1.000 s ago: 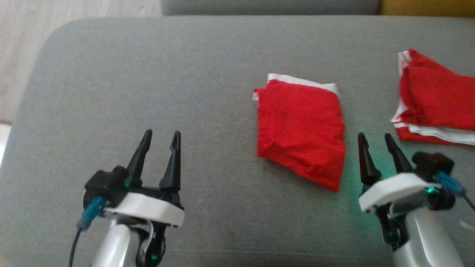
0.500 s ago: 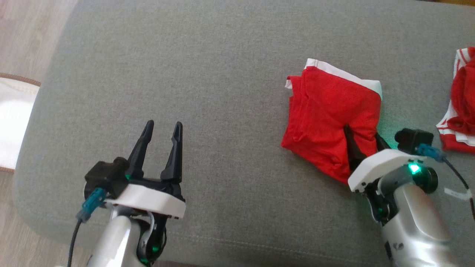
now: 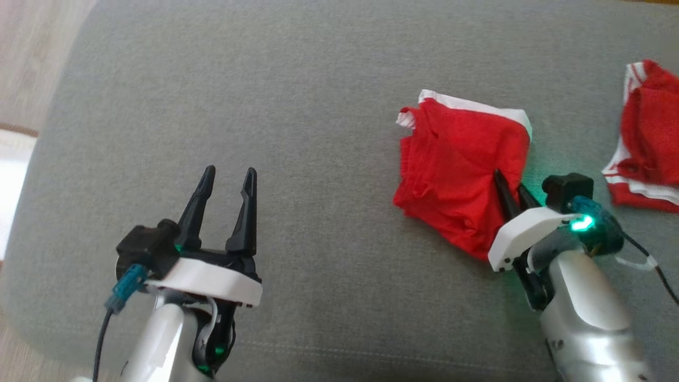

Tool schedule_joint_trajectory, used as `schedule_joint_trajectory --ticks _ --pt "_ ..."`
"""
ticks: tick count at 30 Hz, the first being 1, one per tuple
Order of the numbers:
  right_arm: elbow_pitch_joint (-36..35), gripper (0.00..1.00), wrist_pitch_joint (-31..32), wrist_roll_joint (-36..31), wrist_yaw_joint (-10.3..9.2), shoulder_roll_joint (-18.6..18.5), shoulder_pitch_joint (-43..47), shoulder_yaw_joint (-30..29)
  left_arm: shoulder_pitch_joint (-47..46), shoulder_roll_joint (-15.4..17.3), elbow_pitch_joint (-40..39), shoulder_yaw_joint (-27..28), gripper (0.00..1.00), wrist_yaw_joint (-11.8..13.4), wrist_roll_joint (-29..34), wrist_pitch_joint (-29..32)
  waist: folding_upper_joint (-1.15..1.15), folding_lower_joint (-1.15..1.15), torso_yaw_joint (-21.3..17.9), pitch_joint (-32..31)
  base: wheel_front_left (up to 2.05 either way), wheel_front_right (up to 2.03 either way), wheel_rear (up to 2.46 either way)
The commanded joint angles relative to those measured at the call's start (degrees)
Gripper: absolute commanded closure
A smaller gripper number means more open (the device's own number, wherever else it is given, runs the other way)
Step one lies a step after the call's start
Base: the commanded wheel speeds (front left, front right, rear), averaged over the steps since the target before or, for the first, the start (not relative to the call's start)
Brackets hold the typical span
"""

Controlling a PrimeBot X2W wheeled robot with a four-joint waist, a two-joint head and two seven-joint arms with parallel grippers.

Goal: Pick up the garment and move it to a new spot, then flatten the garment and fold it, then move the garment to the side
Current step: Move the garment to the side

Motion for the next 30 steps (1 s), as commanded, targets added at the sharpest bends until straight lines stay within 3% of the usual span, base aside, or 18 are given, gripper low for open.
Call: schedule_joint_trajectory --ticks 1,5,9,10,18,22,26,30 --pt "-2.10 1.00 -1.03 -1.42 0.19 0.00 -1.45 0.98 -1.80 0.40 -1.90 2.05 0.00 0.16 0.21 -0.52 0.00 0.00 -0.95 -0.65 0.00 0.00 0.00" --pt "-5.95 1.00 -1.84 -6.00 0.19 -2.54 -2.50 1.34 -1.49 0.40 -2.06 2.44 0.00 0.16 0.24 -0.52 0.00 0.00 -2.98 -1.48 0.00 0.00 0.00" --pt "-9.93 1.00 0.30 -7.08 0.19 -7.43 -3.44 2.91 -1.46 0.40 -2.42 2.69 0.00 0.20 0.29 -0.52 0.00 0.00 -4.92 -1.56 0.00 0.00 0.00" --pt "-11.64 1.00 2.21 -6.98 0.19 -10.85 -3.82 4.07 -1.61 0.40 -2.64 2.87 0.00 0.20 0.31 -0.52 0.00 0.00 -5.71 -1.21 0.00 0.00 0.00" --pt "-14.63 1.00 10.31 -3.99 0.19 -27.57 -5.05 8.71 -2.84 0.40 -3.27 3.90 0.00 -0.36 0.63 -0.52 0.00 0.00 -7.68 1.61 0.00 0.00 0.00" --pt "-14.87 1.00 14.49 -2.66 0.19 -34.07 -5.89 9.92 -3.73 0.40 -3.33 4.23 0.00 -0.80 0.67 -0.52 0.00 0.00 -7.93 3.14 0.00 0.00 0.00" --pt "-15.00 1.00 18.43 -1.63 0.19 -37.80 -6.93 9.23 -4.53 0.40 -3.47 4.34 0.00 -1.15 0.60 -0.52 0.00 0.00 -7.88 4.47 0.00 0.00 0.00" --pt "-15.61 1.00 21.73 -1.29 0.19 -38.76 -7.44 7.35 -5.10 0.40 -3.58 4.29 0.00 -1.38 0.43 -0.52 0.00 0.00 -7.57 5.47 0.00 0.00 0.00"
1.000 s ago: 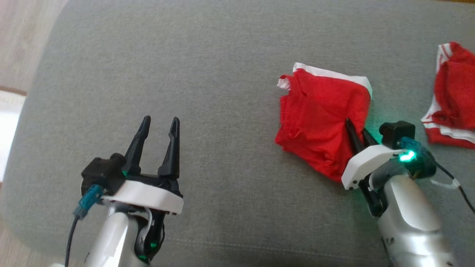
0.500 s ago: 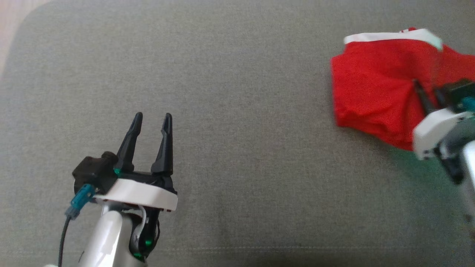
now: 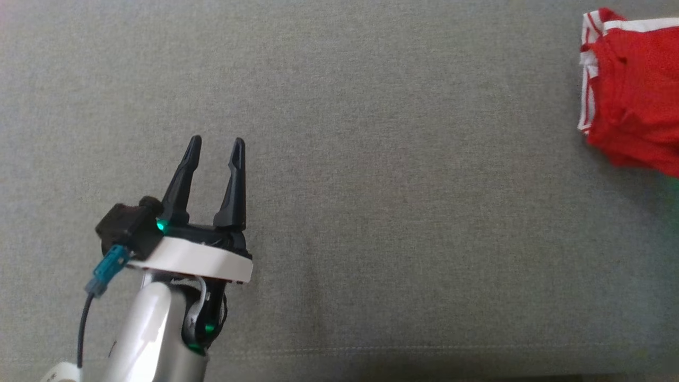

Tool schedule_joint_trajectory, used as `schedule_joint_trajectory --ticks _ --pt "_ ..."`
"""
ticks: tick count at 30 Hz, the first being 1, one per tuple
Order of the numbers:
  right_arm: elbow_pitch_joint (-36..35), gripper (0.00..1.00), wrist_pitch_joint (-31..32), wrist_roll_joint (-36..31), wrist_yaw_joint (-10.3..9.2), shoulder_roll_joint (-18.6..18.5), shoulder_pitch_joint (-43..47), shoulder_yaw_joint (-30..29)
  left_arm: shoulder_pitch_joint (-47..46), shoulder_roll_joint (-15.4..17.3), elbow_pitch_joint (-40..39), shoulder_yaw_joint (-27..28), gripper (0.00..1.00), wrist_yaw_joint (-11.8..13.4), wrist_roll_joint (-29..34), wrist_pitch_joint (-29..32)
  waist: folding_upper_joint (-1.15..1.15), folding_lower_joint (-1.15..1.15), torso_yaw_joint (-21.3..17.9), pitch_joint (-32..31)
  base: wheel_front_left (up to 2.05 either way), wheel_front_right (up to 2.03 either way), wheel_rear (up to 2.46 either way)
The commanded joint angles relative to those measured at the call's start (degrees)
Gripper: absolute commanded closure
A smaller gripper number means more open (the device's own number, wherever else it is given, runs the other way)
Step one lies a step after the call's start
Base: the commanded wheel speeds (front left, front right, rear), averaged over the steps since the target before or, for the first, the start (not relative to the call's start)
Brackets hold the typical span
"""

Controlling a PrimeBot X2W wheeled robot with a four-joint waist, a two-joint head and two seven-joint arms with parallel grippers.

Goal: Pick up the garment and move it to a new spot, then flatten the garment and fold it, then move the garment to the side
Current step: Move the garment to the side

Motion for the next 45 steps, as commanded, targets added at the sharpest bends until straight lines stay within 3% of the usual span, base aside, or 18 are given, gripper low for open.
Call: schedule_joint_trajectory --ticks 1,8,20,21,22,23,37,45 --pt "-2.30 1.00 0.56 -1.43 0.19 -3.19 -0.57 -0.19 -1.90 0.44 -2.13 2.21 0.00 -0.33 0.24 -0.51 0.00 0.00 0.26 0.46 0.00 0.00 0.00" --pt "-5.49 1.00 1.94 -4.76 0.19 -1.70 0.19 -6.72 -2.48 0.44 -2.05 2.76 0.00 -0.71 0.23 -0.51 0.00 0.00 0.69 1.55 0.00 0.00 0.00" --pt "-10.00 0.98 4.20 -6.51 0.19 1.84 3.32 -12.66 -2.20 0.44 -1.85 2.93 0.00 -0.89 0.31 -0.51 0.00 0.00 0.39 1.61 0.00 0.00 0.00" --pt "-10.28 0.69 4.27 -6.24 0.19 2.60 3.34 -13.25 -2.20 0.44 -1.83 2.96 0.00 -0.91 0.32 -0.51 0.00 0.00 0.36 1.58 0.00 0.00 0.00" --pt "-10.61 0.04 4.40 -5.96 0.19 3.48 3.35 -13.85 -2.18 0.44 -1.81 3.02 0.00 -0.92 0.33 -0.51 0.00 0.00 0.32 1.53 0.00 0.00 0.00" --pt "-10.87 0.00 4.77 -5.96 0.19 4.38 3.29 -14.75 -2.15 0.44 -1.78 3.07 0.00 -0.93 0.35 -0.51 0.00 0.00 0.27 1.48 0.00 0.00 0.00" --pt "-14.62 0.00 0.98 -8.00 0.19 10.74 0.14 -16.78 -1.99 0.44 -0.84 3.11 0.00 -0.82 -0.03 -0.51 0.00 0.00 1.08 -0.44 0.00 0.00 0.00" --pt "-17.12 0.00 -8.84 -4.57 0.19 21.77 0.64 -13.50 -0.63 0.44 -0.80 4.50 0.00 -0.27 0.15 -0.51 0.00 0.00 0.83 -5.09 0.00 0.00 0.00"
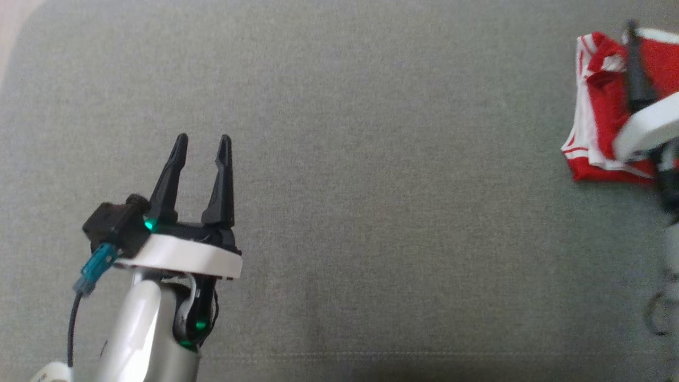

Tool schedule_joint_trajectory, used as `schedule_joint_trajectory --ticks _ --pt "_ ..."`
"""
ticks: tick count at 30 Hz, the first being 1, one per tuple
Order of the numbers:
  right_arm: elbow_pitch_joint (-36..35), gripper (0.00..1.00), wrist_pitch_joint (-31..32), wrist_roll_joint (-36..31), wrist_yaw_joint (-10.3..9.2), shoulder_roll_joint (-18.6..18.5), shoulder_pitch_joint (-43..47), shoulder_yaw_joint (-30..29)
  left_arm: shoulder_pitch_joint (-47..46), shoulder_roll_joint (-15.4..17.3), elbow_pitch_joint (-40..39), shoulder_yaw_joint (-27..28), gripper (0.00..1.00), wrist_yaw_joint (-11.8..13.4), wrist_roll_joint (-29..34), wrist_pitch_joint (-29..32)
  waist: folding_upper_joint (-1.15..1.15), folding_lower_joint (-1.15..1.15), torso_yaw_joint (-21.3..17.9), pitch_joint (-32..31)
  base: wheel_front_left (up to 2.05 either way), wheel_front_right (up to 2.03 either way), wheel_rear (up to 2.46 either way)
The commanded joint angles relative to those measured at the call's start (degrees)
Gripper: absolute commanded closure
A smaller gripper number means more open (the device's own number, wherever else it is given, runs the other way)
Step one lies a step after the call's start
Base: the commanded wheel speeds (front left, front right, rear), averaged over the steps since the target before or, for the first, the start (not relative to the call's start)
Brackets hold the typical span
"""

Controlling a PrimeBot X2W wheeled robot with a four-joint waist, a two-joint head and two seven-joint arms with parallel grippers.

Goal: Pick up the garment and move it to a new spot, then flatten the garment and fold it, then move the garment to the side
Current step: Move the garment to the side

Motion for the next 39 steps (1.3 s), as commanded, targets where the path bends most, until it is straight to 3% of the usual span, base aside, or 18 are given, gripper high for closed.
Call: schedule_joint_trajectory --ticks 1,5,11,15,25,39 --pt "-2.55 0.00 -2.11 1.08 0.19 1.70 0.17 1.39 0.14 0.47 -1.83 2.70 0.00 0.27 0.18 -0.46 0.00 0.00 -0.31 -2.08 0.00 0.00 0.00" --pt "-3.42 0.00 -9.42 3.22 0.19 8.80 3.50 2.77 1.51 0.47 -2.24 3.96 0.00 0.62 0.38 -0.46 0.00 0.00 -0.90 -5.28 0.00 0.00 0.00" --pt "-2.22 0.00 -19.48 2.96 0.19 13.93 11.09 5.77 4.16 0.47 -2.25 5.13 0.00 0.82 0.80 -0.46 0.00 0.00 -1.83 -9.46 0.00 0.00 0.00" --pt "-0.71 0.00 -21.75 3.88 0.19 14.52 14.71 6.68 6.03 0.47 -1.86 5.28 0.00 1.06 0.13 -0.46 0.00 0.00 -2.49 -11.60 0.00 0.00 0.00" --pt "0.88 0.00 -25.25 14.03 0.19 14.60 25.27 8.16 12.64 0.47 -1.08 3.81 0.00 1.40 -0.68 -0.46 0.00 0.00 -3.89 -15.61 0.00 0.00 0.00" --pt "-3.11 0.00 -25.36 13.69 0.19 14.61 29.57 7.29 14.44 0.47 -5.31 4.45 0.00 2.89 0.99 -0.46 0.00 0.00 -4.43 -15.61 0.00 0.00 0.00"
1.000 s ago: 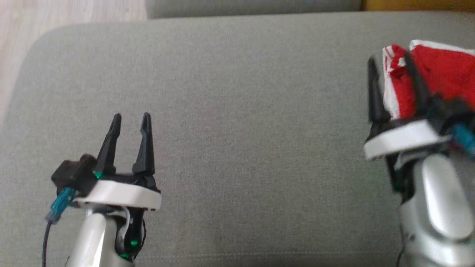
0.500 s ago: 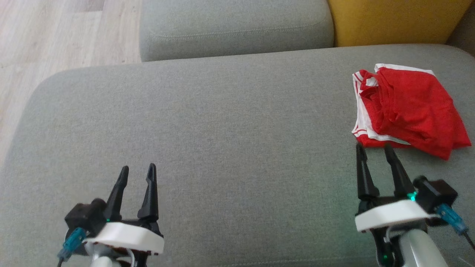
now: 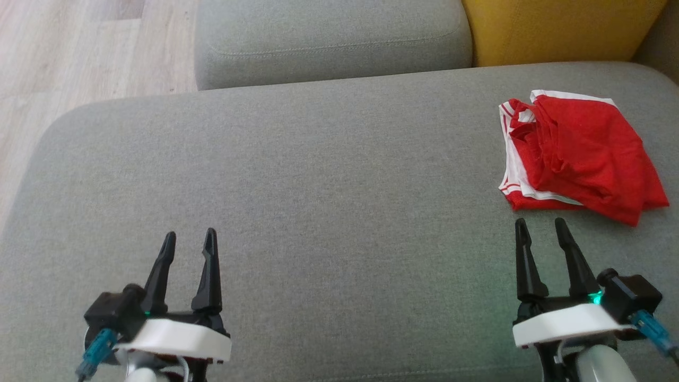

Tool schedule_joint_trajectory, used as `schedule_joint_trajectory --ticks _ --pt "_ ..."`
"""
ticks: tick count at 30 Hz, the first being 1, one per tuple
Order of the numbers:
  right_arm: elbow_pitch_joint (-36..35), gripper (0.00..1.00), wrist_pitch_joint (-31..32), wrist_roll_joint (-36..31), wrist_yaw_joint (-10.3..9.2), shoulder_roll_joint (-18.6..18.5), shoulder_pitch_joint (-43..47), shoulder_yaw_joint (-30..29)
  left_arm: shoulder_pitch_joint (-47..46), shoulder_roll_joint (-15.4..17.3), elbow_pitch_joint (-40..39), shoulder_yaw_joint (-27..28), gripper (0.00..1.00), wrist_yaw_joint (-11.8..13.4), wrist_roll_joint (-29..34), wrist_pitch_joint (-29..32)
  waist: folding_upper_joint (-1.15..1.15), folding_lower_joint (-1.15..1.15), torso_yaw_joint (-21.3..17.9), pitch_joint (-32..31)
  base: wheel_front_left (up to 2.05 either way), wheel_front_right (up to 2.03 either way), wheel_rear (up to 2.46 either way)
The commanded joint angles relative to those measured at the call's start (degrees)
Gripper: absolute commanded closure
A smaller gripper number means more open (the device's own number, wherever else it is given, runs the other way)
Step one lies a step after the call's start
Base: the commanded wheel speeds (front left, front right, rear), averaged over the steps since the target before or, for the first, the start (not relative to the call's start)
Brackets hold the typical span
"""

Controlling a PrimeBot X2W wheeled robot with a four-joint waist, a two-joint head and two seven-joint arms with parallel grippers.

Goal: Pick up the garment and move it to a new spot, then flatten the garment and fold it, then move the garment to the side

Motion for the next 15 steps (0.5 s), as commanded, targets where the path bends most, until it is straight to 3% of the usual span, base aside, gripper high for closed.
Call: schedule_joint_trajectory --ticks 1,15 --pt "-2.34 0.00 -0.78 -0.27 0.19 -0.12 -2.01 1.15 -1.82 0.39 -2.34 1.80 0.00 0.33 0.35 -0.45 0.00 0.00 0.04 -0.02 0.00 0.00 0.00" --pt "-2.94 0.00 -0.78 0.19 0.19 -0.12 -2.52 1.39 -1.25 0.39 -3.31 2.98 0.00 -0.66 -0.78 -0.45 0.00 0.00 0.11 -0.09 0.00 0.00 0.00"
